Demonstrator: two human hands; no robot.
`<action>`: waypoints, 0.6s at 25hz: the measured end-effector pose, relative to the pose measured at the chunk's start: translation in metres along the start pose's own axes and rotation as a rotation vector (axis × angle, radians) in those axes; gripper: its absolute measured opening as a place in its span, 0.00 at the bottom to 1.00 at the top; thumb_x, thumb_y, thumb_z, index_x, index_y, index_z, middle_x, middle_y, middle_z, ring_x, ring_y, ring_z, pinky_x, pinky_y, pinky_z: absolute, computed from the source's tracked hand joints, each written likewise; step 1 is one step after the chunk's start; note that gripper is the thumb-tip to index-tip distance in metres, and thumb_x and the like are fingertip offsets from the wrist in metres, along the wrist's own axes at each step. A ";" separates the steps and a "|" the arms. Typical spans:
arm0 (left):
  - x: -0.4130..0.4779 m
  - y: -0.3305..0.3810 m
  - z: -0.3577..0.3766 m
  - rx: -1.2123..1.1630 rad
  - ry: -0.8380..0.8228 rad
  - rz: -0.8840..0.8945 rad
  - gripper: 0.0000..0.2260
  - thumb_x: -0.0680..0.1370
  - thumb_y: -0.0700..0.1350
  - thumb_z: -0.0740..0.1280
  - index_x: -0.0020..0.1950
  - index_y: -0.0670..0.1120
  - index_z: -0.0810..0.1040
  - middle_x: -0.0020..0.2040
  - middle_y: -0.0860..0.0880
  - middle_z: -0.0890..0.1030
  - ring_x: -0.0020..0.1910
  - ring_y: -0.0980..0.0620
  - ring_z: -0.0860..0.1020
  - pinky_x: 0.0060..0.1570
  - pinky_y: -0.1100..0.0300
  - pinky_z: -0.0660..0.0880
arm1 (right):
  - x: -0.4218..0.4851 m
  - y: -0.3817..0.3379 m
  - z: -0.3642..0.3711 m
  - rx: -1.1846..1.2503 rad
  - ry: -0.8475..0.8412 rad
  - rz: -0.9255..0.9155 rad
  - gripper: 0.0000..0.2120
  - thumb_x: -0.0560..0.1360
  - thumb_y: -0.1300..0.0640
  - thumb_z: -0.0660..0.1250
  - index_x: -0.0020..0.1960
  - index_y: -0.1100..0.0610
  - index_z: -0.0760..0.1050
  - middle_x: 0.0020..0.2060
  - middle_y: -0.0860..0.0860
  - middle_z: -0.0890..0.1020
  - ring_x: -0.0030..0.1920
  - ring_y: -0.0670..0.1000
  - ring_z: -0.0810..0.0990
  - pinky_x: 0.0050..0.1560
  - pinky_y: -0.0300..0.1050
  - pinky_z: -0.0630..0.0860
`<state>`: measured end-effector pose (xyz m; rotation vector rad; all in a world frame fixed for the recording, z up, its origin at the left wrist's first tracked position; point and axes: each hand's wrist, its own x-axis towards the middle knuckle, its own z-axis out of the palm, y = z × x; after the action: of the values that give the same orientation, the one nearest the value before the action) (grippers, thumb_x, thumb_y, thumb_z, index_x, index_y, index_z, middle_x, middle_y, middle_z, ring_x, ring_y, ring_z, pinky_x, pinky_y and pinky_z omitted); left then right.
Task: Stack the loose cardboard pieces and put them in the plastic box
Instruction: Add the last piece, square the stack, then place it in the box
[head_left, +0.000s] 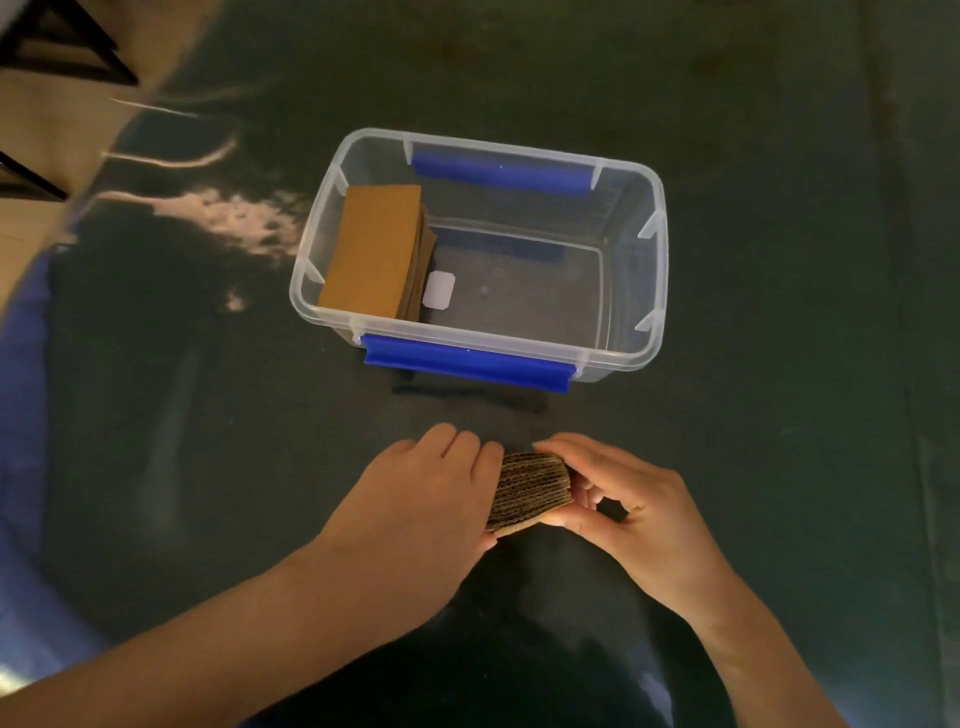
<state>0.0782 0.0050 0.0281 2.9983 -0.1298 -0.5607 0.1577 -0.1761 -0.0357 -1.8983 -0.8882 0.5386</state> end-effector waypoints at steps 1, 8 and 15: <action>0.001 -0.002 -0.001 -0.026 0.017 0.013 0.25 0.76 0.57 0.57 0.69 0.49 0.56 0.65 0.49 0.68 0.61 0.51 0.67 0.60 0.57 0.66 | -0.001 0.000 0.002 0.056 0.013 0.033 0.23 0.69 0.57 0.72 0.62 0.48 0.74 0.56 0.40 0.80 0.46 0.43 0.81 0.46 0.35 0.79; -0.003 -0.010 0.000 -0.079 0.062 0.069 0.23 0.75 0.57 0.57 0.67 0.49 0.59 0.63 0.49 0.71 0.59 0.52 0.69 0.59 0.58 0.68 | -0.004 -0.010 0.005 0.150 0.000 0.143 0.26 0.70 0.59 0.72 0.63 0.41 0.70 0.56 0.38 0.78 0.49 0.40 0.78 0.45 0.29 0.74; 0.007 -0.005 -0.001 -0.027 0.096 0.067 0.22 0.74 0.54 0.63 0.64 0.47 0.64 0.59 0.47 0.75 0.55 0.50 0.73 0.55 0.57 0.71 | -0.005 -0.019 0.007 0.054 0.039 0.176 0.26 0.70 0.59 0.72 0.60 0.36 0.68 0.53 0.34 0.76 0.50 0.34 0.76 0.42 0.24 0.72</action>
<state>0.0851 0.0094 0.0256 2.9751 -0.2135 -0.4079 0.1430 -0.1700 -0.0220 -1.9416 -0.6786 0.6223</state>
